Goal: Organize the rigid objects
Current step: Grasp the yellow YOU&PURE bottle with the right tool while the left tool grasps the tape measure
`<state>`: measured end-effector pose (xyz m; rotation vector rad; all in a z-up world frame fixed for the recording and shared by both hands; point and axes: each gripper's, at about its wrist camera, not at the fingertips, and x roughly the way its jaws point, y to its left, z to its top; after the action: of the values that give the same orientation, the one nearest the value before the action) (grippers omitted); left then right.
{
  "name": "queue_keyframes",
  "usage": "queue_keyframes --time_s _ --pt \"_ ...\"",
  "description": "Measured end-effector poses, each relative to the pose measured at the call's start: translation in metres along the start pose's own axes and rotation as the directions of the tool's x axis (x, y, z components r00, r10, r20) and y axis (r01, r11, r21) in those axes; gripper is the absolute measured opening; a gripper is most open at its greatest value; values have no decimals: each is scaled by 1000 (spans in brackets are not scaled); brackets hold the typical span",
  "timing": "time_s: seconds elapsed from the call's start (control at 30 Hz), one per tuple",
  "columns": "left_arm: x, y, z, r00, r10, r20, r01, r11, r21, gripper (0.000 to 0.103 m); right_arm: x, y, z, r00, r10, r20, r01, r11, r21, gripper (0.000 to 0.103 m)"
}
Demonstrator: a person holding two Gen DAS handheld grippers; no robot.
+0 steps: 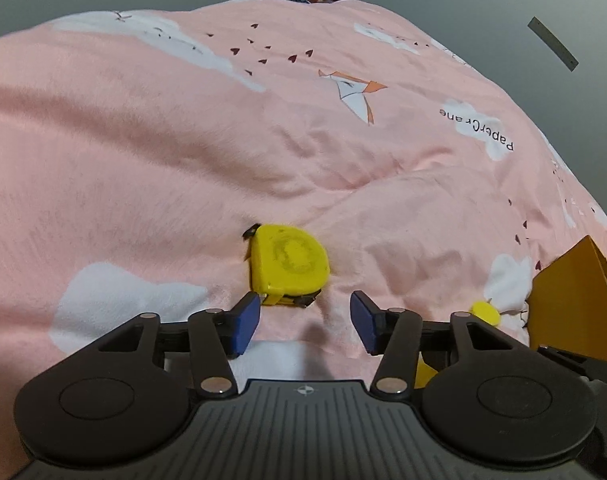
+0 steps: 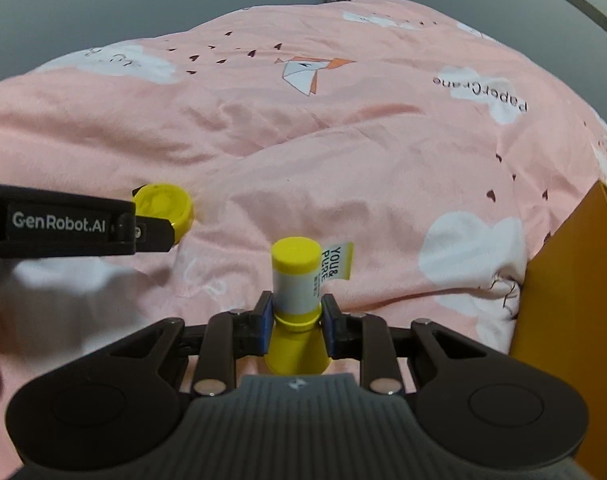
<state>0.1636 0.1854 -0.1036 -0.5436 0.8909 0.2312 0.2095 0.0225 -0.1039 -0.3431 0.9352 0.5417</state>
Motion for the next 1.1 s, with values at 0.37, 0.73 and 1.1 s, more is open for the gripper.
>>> queue_keyframes --time_s 0.37,0.73,1.1 --pt "5 -1 -1 996 54 64 -48 994 -96 61 5 -12 -5 1000 27 2 -27 997 76 24" --pt "24 -27 6 962 232 142 -249 961 121 79 12 -14 -4 999 41 0 -41 995 89 23" --pt "37 -36 -4 954 239 180 -269 948 171 59 15 -14 -6 999 31 -5 -31 995 97 23"
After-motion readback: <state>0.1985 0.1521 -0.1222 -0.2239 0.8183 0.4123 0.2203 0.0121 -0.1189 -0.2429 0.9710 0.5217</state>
